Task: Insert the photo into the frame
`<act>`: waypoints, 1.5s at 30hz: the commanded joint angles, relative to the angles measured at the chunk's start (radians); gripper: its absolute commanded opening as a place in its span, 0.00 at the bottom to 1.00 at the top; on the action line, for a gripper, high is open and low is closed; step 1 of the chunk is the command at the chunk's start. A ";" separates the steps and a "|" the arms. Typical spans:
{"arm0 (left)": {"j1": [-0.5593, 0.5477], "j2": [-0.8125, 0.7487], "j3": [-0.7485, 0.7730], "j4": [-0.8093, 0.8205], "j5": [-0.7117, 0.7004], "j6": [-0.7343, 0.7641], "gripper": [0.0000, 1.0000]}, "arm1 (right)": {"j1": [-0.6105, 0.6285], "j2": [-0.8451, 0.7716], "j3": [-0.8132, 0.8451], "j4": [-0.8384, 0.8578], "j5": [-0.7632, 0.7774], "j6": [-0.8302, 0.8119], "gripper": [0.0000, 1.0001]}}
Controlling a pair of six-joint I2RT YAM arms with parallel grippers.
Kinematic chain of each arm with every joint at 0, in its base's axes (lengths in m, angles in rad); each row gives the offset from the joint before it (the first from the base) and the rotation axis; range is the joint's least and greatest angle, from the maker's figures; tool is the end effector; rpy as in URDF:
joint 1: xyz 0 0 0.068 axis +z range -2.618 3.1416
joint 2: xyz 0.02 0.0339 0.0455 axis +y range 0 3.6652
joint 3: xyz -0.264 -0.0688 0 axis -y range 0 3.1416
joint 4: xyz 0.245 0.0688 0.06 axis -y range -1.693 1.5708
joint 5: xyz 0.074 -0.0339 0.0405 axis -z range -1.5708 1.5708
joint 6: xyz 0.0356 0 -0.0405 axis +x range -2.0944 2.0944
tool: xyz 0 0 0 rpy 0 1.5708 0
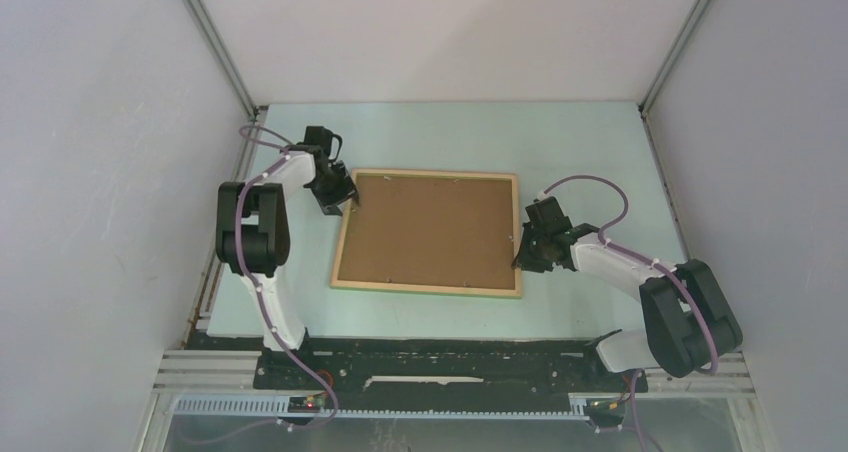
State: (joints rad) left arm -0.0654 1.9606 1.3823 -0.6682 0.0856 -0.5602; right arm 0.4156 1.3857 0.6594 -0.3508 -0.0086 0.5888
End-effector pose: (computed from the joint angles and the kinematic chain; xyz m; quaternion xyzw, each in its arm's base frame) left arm 0.3921 -0.0287 0.1703 -0.2348 0.9577 -0.0898 0.1405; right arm 0.2253 0.0997 0.1586 0.0828 0.9661 0.1213 0.2122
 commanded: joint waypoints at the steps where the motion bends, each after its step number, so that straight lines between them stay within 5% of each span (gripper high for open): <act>1: -0.006 -0.092 -0.010 0.003 0.046 0.014 0.67 | 0.000 0.014 -0.026 -0.008 0.042 0.008 0.22; 5: -0.006 -0.101 -0.027 0.024 0.088 0.007 0.81 | -0.011 0.016 -0.020 -0.006 0.025 0.015 0.31; 16: -0.002 -0.139 -0.131 0.031 0.282 -0.062 0.90 | -0.014 0.026 0.064 0.024 -0.068 0.031 0.60; 19: -0.001 -0.188 -0.265 0.121 0.416 -0.118 0.90 | -0.013 0.044 0.095 0.024 -0.071 0.018 0.62; 26: -0.025 -0.399 -0.630 0.394 0.465 -0.244 0.92 | -0.055 0.154 0.244 0.007 -0.067 -0.041 0.62; 39: -0.444 -0.617 -0.880 0.702 0.408 -0.426 0.95 | -0.101 0.601 0.838 -0.029 -0.145 -0.206 0.65; 45: -0.514 -0.772 -0.862 0.514 0.324 -0.323 0.97 | -0.073 0.694 1.128 -0.271 -0.017 -0.245 0.69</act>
State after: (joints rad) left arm -0.5507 1.2919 0.5140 -0.0948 0.3405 -0.8982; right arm 0.2314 2.0884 1.6527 -0.4248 0.0940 0.3222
